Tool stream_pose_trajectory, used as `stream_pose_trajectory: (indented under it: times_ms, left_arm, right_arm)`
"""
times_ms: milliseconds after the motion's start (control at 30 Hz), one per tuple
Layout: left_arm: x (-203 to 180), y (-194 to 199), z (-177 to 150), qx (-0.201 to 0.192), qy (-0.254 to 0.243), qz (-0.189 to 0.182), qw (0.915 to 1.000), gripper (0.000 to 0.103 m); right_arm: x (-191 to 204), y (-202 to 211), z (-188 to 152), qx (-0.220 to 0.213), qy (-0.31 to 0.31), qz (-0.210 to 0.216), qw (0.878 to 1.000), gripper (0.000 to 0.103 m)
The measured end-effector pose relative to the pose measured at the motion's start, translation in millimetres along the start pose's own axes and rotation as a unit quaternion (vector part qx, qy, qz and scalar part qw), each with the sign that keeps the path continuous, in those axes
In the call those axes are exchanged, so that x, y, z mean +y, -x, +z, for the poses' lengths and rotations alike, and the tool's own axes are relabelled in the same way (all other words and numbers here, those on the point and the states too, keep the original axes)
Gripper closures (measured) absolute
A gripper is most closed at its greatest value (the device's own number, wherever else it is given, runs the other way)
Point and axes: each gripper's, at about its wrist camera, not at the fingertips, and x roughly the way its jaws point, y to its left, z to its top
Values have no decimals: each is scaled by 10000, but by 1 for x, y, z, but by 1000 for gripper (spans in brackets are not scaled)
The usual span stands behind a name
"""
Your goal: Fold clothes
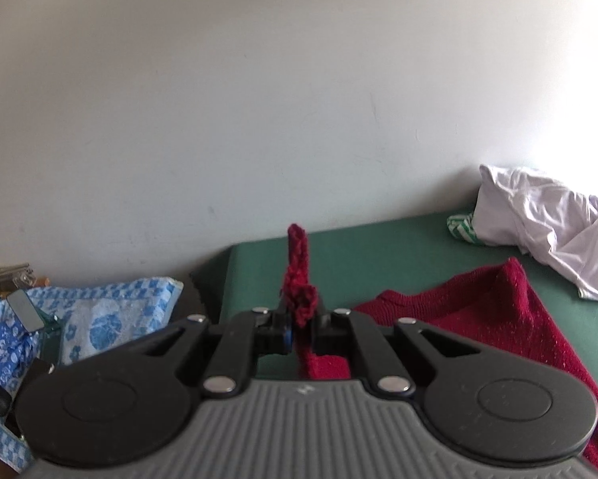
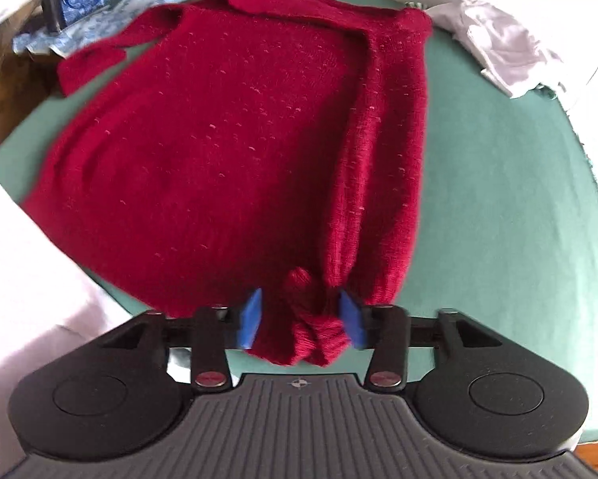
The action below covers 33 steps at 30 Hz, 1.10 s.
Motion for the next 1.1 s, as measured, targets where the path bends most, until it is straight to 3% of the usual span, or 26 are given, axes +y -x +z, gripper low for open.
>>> stream_pose_trajectory:
  times_ms: [33, 133, 233, 367, 433, 467, 533, 633, 733, 800, 867, 967, 1033, 1100]
  left_arm:
    - [-2, -1, 0, 25, 5, -13, 10000, 100]
    - [-9, -1, -1, 43, 14, -83, 10000, 100]
    - [-15, -1, -1, 61, 24, -154, 9999, 100]
    - [-25, 2, -3, 43, -76, -199, 9998, 98]
    - [-28, 4, -3, 21, -136, -203, 9997, 98]
    - [-28, 4, -2, 13, -156, -196, 9997, 98]
    - [-26, 5, -1, -7, -143, -180, 9997, 98]
    - [-23, 7, 0, -49, -98, -171, 9998, 98]
    - [-21, 9, 0, -71, -78, -192, 9998, 98]
    - [-22, 10, 0, -72, -105, -202, 9997, 98]
    - [-23, 12, -1, -86, -101, -215, 9997, 98]
    - [-26, 17, 0, -130, -82, -209, 9997, 98]
    - [-27, 20, 1, -154, -65, -187, 9997, 98]
    - [-29, 24, 3, -190, -67, -142, 9997, 98]
  right_arm:
    - [-8, 9, -4, -54, -206, 15, 9998, 88]
    - [-22, 29, -5, -377, -843, 216, 9955, 83]
    - [-14, 39, -11, -335, -568, 488, 9966, 81]
    - [4, 28, -27, -138, -245, 245, 9993, 70]
    - [7, 22, -30, -231, -275, 92, 9993, 75]
    - [7, 21, -31, -272, -296, 25, 9992, 91]
    - [7, 23, -32, -249, -207, 50, 9995, 99]
    - [9, 44, -31, -323, 37, 520, 9981, 100]
    - [16, 46, -32, 10, 541, 802, 9953, 99]
    - [18, 38, -32, 327, 807, 718, 9936, 96]
    - [9, 41, -26, 244, 572, 849, 9944, 86]
    - [-11, 52, -12, -497, -195, 1100, 9925, 75]
    - [-24, 45, -5, -886, -720, 929, 9891, 66]
    - [-35, 26, -1, -766, -1056, 714, 9889, 66]
